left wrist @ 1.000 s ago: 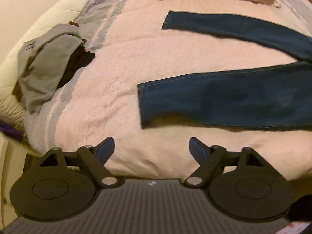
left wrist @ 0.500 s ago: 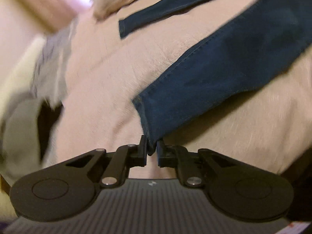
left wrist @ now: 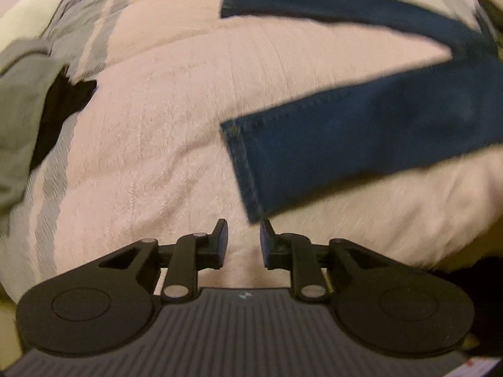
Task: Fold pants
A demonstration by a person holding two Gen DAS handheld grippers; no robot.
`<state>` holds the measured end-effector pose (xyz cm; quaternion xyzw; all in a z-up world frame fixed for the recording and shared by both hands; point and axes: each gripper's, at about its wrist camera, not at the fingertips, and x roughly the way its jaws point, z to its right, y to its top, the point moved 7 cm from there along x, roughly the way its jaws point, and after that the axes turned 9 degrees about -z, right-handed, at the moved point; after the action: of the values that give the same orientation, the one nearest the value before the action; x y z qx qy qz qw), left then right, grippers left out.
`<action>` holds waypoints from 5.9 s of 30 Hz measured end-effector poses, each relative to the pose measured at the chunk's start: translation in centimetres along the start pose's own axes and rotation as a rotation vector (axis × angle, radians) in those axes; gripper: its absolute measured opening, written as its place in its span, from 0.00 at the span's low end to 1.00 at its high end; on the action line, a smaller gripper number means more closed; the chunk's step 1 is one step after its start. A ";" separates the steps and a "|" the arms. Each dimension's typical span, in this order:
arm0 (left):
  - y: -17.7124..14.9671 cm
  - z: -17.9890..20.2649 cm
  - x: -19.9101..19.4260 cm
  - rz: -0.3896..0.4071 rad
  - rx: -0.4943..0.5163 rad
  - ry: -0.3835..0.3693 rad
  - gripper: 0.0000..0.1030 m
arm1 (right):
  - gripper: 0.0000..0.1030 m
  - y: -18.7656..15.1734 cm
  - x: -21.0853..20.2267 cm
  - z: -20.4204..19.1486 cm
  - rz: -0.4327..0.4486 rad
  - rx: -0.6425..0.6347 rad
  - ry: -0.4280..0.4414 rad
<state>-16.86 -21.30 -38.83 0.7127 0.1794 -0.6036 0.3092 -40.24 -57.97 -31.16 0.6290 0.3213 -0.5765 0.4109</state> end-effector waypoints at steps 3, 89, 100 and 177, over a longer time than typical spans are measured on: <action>2.4 1.2 -1.9 0.008 -0.076 -0.053 0.26 | 0.73 -1.0 -0.5 3.0 -0.009 0.060 -0.011; 53.4 12.8 24.9 -0.253 1.045 -0.068 0.21 | 0.71 35.1 20.3 30.6 -0.023 -0.497 -0.054; 51.5 11.4 18.7 -0.124 1.123 0.062 0.02 | 0.71 35.2 18.1 33.0 -0.025 -0.503 -0.056; 11.3 -5.6 6.3 -0.111 -0.305 -0.435 0.36 | 0.50 2.8 7.8 3.2 0.213 -0.256 -0.076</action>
<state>-4.23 -26.77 -42.00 0.5004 0.2364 -0.7245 0.4107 -38.26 -62.58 -38.50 0.5799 0.3078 -0.5074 0.5581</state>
